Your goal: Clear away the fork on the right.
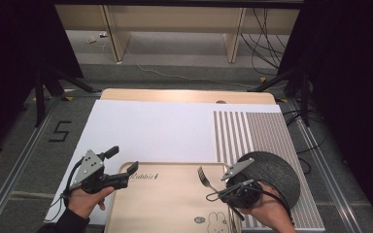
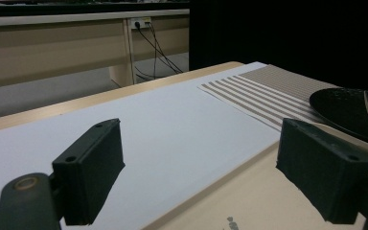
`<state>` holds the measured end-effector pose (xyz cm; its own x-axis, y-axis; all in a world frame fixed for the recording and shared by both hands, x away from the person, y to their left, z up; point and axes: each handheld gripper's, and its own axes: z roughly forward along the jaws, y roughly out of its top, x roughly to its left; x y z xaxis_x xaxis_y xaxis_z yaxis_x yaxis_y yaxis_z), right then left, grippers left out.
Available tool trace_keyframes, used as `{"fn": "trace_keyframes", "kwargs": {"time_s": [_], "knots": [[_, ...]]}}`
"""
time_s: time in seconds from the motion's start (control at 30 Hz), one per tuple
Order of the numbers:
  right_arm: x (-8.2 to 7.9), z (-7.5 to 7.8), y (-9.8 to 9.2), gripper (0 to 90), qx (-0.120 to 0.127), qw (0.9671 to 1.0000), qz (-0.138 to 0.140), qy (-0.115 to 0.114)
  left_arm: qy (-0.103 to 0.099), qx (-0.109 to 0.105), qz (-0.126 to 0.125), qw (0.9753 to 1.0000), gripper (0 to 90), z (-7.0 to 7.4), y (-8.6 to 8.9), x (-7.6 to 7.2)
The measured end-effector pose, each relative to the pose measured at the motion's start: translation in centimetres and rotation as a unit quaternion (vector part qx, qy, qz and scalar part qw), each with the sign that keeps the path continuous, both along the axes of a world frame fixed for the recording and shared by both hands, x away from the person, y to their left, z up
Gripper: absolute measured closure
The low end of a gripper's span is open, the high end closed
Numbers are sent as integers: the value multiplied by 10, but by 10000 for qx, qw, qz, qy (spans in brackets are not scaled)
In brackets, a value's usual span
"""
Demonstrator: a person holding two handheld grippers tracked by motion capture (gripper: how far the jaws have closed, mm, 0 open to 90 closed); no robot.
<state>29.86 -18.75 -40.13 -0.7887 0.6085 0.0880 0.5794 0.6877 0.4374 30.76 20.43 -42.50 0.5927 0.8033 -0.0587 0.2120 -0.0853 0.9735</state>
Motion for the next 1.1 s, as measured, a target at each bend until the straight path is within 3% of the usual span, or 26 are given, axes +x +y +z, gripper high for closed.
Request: {"fn": "trace_keyframes", "kwargs": {"time_s": [0.33,1.1], "knots": [[-1,-2,13,848,109,9998,4,177,-7,3,13,10000,157,0,0,0],[-4,-18,33,848,-98,9987,70,502,-1,-14,30,10000,157,0,1,1]]}}
